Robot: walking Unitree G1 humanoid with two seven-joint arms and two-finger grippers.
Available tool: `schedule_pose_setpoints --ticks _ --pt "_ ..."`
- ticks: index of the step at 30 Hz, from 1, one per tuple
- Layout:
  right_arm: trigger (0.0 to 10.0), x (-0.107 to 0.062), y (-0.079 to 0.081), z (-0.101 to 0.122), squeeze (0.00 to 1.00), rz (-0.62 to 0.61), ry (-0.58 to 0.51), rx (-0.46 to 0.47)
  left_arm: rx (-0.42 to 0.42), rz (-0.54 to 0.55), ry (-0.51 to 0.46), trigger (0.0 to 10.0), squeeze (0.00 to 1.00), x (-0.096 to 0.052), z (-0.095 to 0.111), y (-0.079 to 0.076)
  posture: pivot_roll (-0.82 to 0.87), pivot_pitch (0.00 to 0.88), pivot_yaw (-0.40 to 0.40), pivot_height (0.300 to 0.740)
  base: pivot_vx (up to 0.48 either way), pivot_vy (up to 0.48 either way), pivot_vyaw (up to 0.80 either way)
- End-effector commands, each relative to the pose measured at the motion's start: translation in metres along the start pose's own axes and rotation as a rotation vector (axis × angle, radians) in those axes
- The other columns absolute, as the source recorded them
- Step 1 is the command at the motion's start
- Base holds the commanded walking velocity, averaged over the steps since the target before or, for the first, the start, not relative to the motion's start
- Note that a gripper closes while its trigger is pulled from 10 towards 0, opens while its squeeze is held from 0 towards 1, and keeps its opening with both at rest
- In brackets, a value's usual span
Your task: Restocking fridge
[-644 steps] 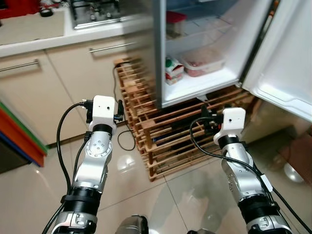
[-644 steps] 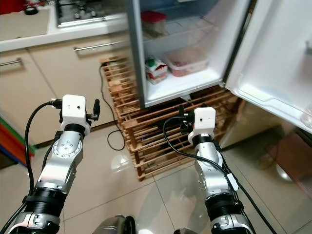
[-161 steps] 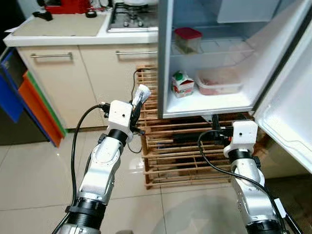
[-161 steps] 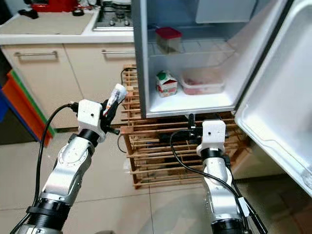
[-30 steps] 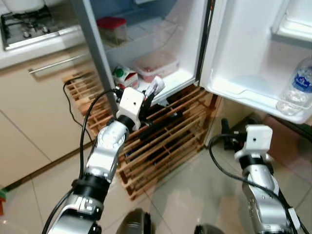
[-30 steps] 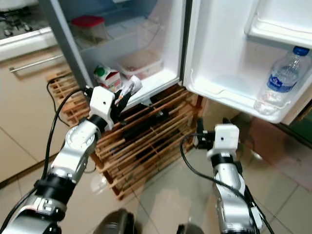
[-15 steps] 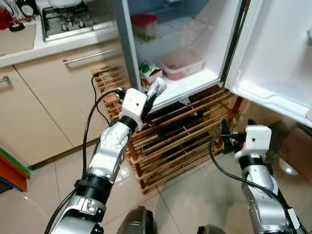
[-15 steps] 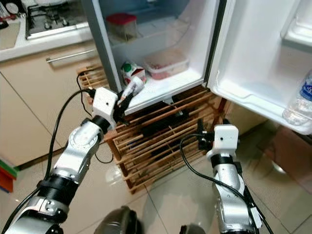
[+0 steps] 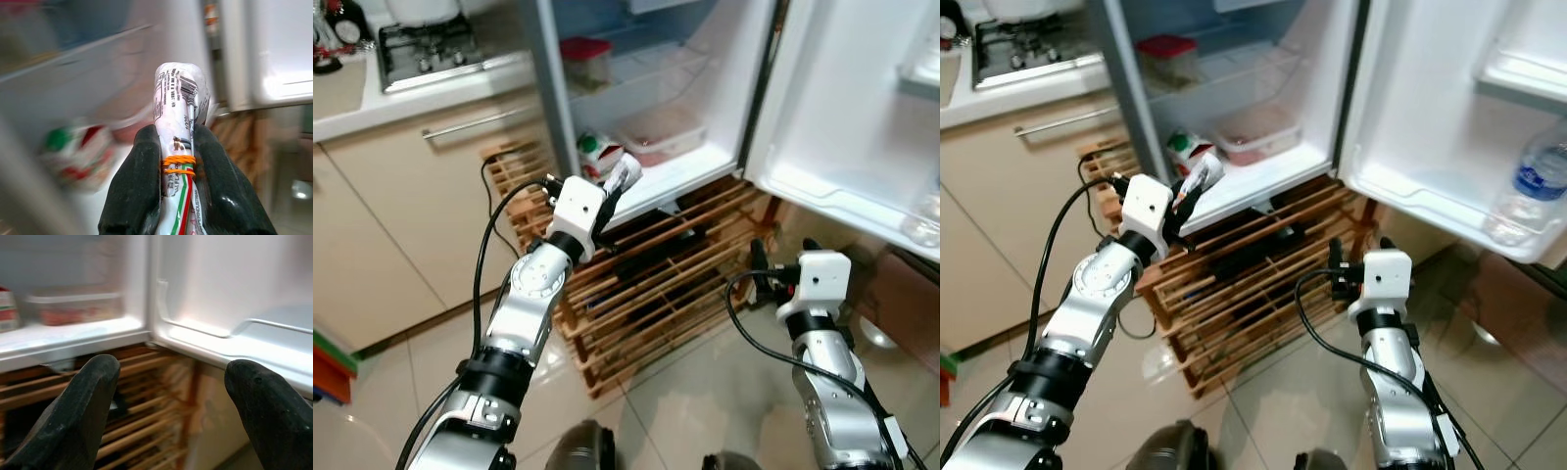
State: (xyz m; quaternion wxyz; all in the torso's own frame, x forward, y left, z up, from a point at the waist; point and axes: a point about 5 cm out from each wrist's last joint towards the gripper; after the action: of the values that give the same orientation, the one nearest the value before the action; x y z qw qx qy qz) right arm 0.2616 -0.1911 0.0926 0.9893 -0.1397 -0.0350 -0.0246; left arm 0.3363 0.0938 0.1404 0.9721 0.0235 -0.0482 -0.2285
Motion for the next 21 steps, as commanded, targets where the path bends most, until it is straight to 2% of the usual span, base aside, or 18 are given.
schedule_pose_setpoints --ticks 1,7,13,17,21 --pt "10.0 0.002 0.0024 0.0025 0.0 0.001 -0.01 0.009 0.022 0.021 -0.005 10.0 0.0 0.0023 0.0051 0.0081 0.08 0.037 0.068 0.69 0.431 0.0 0.0" --pt "10.0 0.0022 0.0042 0.0033 0.0 0.006 -0.013 0.012 0.015 0.048 -0.007 10.0 0.0 0.0022 0.0053 0.0107 0.08 0.038 0.07 0.69 0.418 -0.129 0.0" --pt "10.0 0.0021 0.0068 0.0034 0.0 0.021 -0.006 0.011 -0.002 0.07 -0.005 10.0 0.0 0.0021 0.0047 0.0145 0.08 0.038 0.065 0.69 0.0 0.0 0.0" --pt "10.0 0.003 0.0088 0.001 0.0 0.033 0.026 0.007 -0.006 0.07 -0.004 10.0 0.0 0.0026 0.0043 0.0123 0.08 0.042 0.063 0.672 0.0 0.0 0.0" --pt "10.0 0.0014 0.0067 0.0032 0.0 0.012 -0.002 0.001 0.001 0.069 0.0 10.0 0.0 0.0021 0.0038 0.0119 0.08 0.047 0.065 0.662 0.0 0.0 0.0"
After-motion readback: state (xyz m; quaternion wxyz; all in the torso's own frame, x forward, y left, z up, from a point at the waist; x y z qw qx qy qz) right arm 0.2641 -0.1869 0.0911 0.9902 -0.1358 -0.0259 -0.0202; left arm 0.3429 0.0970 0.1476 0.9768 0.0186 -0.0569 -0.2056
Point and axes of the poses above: a point about 5 cm out from each wrist's last joint towards the gripper, its own x axis pointing out of the wrist towards the gripper, its own z axis along the axis of the wrist's last joint, y = z × x, and after that the axes turned 9 degrees about -x, right-handed
